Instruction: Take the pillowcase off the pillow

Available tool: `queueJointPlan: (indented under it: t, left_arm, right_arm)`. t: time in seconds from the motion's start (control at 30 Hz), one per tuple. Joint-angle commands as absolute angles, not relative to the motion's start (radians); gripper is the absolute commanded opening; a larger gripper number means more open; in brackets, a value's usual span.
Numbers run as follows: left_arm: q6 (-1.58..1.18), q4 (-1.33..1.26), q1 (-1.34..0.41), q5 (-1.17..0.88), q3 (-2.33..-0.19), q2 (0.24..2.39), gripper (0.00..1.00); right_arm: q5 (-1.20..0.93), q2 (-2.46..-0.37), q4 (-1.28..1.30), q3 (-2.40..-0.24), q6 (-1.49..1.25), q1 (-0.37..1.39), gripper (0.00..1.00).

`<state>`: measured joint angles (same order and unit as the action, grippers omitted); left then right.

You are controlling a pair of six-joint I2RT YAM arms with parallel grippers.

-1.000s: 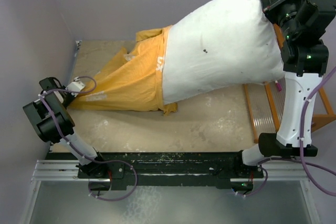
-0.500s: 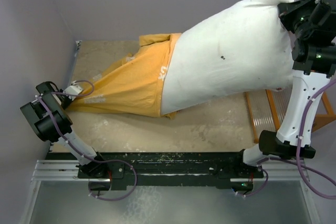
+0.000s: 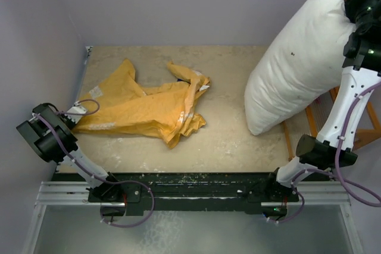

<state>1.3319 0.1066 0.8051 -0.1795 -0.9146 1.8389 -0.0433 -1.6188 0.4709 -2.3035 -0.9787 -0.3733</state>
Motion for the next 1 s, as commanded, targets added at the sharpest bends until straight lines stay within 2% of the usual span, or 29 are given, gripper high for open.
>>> queueJointPlan:
  t: [0.0, 0.13, 0.3, 0.5, 0.63, 0.67, 0.73, 0.83, 0.97]
  left_arm:
    - [1.326, 0.135, 0.807, -0.191, -0.909, 1.768, 0.00]
    - [1.159, 0.347, 0.647, -0.266, -0.979, 1.631, 0.00]
    - [0.904, 0.550, 0.347, -0.351, -1.142, 1.541, 0.00]
    - [0.669, 0.656, 0.053, -0.370, -1.365, 1.613, 0.00]
    - [0.575, 0.717, -0.049, -0.439, -1.548, 1.674, 0.01]
    - [0.555, 0.740, -0.057, -0.473, -1.600, 1.686, 0.16]
    - [0.528, 0.802, -0.058, -0.543, -1.712, 1.718, 0.58]
    - [0.517, 0.856, -0.031, -0.554, -1.812, 1.733, 0.98]
    - [0.523, 0.866, 0.115, -0.619, -1.814, 1.697, 0.99]
  right_arm:
    - [-0.075, -1.586, 0.159, -2.336, -1.071, -0.331, 0.00]
    - [-0.027, -1.590, 0.144, -2.355, -0.995, -0.196, 0.00]
    - [0.050, -1.594, 0.137, -2.343, -0.924, -0.031, 0.00]
    - [0.126, -1.579, 0.107, -2.262, -0.859, 0.109, 0.00]
    - [0.170, -1.577, 0.080, -2.199, -0.798, 0.219, 0.00]
    - [0.186, -1.583, 0.082, -2.194, -0.777, 0.254, 0.00]
    - [0.218, -1.597, 0.078, -2.180, -0.744, 0.330, 0.00]
    - [0.291, -1.634, 0.093, -2.175, -0.679, 0.461, 0.00]
    - [0.352, -1.656, 0.057, -2.095, -0.659, 0.588, 0.00]
